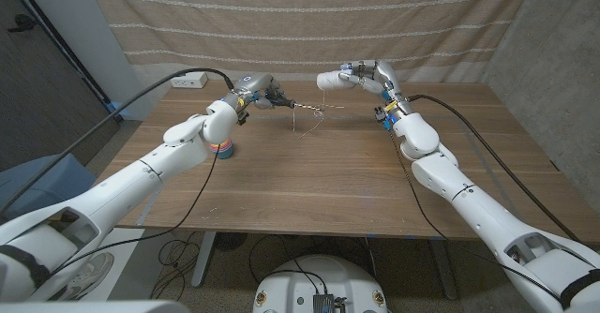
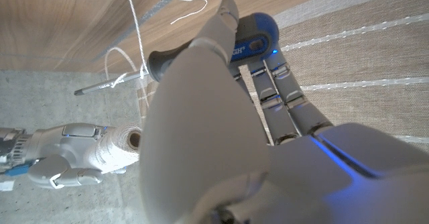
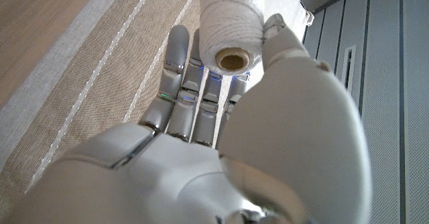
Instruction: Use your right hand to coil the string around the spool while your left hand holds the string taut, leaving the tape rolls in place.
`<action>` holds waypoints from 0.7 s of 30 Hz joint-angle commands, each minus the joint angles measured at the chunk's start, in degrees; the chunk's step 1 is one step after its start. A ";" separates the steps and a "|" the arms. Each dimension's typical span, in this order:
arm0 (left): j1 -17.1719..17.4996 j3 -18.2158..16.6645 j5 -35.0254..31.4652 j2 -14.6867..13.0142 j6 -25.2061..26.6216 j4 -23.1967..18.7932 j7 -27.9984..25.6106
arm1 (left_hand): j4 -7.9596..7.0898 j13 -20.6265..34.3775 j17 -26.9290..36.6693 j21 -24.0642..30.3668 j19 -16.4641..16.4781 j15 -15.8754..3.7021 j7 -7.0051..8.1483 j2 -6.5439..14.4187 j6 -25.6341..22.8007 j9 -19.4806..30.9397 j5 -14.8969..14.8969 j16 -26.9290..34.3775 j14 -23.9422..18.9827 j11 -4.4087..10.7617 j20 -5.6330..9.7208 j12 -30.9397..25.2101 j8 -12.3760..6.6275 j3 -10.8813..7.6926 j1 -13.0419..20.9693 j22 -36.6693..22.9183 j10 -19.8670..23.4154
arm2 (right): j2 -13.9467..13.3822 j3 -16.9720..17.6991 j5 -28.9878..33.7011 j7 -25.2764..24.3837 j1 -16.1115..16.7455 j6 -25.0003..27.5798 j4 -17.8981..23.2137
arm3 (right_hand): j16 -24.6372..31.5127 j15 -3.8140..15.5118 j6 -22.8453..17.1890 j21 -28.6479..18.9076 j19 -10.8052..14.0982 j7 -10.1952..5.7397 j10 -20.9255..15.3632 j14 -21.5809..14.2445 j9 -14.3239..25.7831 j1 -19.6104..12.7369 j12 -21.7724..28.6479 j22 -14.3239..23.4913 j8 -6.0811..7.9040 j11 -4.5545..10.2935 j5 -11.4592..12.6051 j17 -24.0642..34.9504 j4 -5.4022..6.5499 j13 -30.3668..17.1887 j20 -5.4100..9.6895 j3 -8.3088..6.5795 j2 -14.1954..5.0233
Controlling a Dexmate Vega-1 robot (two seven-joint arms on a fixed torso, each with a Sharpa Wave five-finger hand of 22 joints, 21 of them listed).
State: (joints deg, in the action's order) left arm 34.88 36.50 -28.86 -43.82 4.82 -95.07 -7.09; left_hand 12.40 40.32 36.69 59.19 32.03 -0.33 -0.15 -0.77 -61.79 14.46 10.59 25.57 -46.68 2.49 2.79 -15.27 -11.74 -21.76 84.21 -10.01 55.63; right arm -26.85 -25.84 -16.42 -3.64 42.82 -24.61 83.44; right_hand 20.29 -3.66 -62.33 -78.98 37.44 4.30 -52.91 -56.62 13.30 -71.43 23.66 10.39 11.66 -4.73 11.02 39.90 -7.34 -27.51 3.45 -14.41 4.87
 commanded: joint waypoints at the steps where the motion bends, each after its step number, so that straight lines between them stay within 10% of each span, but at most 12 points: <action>1: -0.71 1.70 -1.06 -0.29 5.12 -0.85 4.73 | -2.72 0.56 1.18 9.83 0.52 -8.33 -3.77 5.58 -3.59 0.04 0.44 0.23 -8.63 0.12 8.09 -0.03 -0.17 -2.56 4.78 -0.24 0.39 | -6.07 -2.16 8.11 -2.53 0.42 9.36 7.86 | 0.12 16.00 -0.06 -0.34 -0.48 0.16 -0.57 -12.77 0.18 -13.42 0.09 0.06 -0.04 0.08 0.14 12.55 -0.08 -0.29 8.13 -0.55 -12.86; 21: -3.36 5.04 -2.07 -1.03 9.93 -1.18 13.38 | -2.80 0.33 0.66 9.92 0.66 -8.93 -3.52 5.46 -3.13 -0.06 0.65 -0.19 -8.73 0.32 8.14 0.54 -0.11 -2.45 4.40 -0.24 0.21 | -12.18 -6.42 21.78 -4.60 0.22 26.08 16.59 | -0.10 15.94 0.06 -0.49 -0.75 0.06 -0.34 -12.69 0.12 -13.27 -0.19 -0.02 -0.10 0.31 0.09 12.72 -0.05 -0.42 8.10 -0.74 -12.81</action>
State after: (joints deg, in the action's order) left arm 33.12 39.64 -30.09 -44.56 12.31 -96.27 1.67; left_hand 12.39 40.59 36.69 59.48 32.03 -0.33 -0.35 -0.77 -61.59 14.22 10.63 25.53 -46.68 2.52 2.79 -14.83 -11.46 -21.76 84.21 -10.01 55.48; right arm -36.08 -30.07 -1.45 -7.60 43.21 -7.54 95.80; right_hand 20.17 -3.65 -62.33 -79.16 37.33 4.30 -52.90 -56.61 13.30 -71.43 23.63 10.40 11.66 -4.72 10.81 39.90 -7.45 -27.78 3.37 -14.77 4.87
